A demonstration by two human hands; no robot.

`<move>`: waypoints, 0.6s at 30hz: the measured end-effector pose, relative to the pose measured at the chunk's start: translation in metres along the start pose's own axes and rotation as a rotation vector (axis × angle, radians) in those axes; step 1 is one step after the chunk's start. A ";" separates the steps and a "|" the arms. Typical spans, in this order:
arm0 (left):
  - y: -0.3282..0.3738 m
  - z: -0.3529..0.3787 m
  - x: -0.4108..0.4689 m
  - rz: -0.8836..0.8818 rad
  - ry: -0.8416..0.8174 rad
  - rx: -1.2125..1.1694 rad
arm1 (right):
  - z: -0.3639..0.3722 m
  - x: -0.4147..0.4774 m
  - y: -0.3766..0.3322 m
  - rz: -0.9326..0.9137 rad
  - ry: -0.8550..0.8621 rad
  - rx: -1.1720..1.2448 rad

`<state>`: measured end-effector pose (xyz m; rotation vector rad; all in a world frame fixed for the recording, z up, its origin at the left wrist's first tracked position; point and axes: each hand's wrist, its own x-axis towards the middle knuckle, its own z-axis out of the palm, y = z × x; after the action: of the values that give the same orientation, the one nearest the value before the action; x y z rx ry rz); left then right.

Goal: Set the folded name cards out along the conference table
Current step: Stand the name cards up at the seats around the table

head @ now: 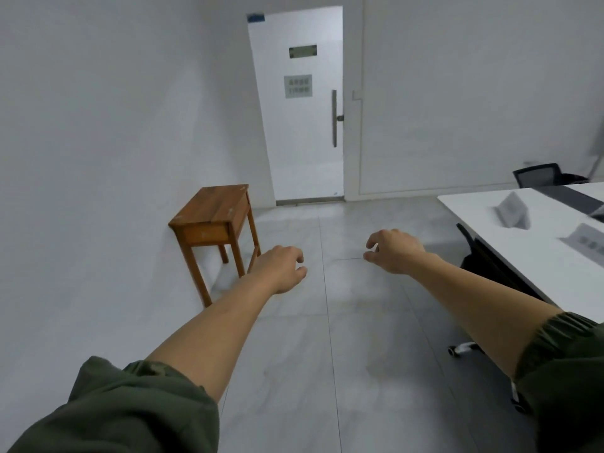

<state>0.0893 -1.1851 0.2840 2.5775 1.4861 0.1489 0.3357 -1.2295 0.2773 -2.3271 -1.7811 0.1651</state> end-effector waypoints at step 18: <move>-0.001 0.014 0.476 0.214 -0.079 0.024 | -0.002 0.390 0.129 0.262 0.020 0.036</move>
<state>0.3285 -0.7739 0.2727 2.7222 1.1908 0.0547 0.5611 -0.8861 0.2633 -2.5177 -1.4452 0.2105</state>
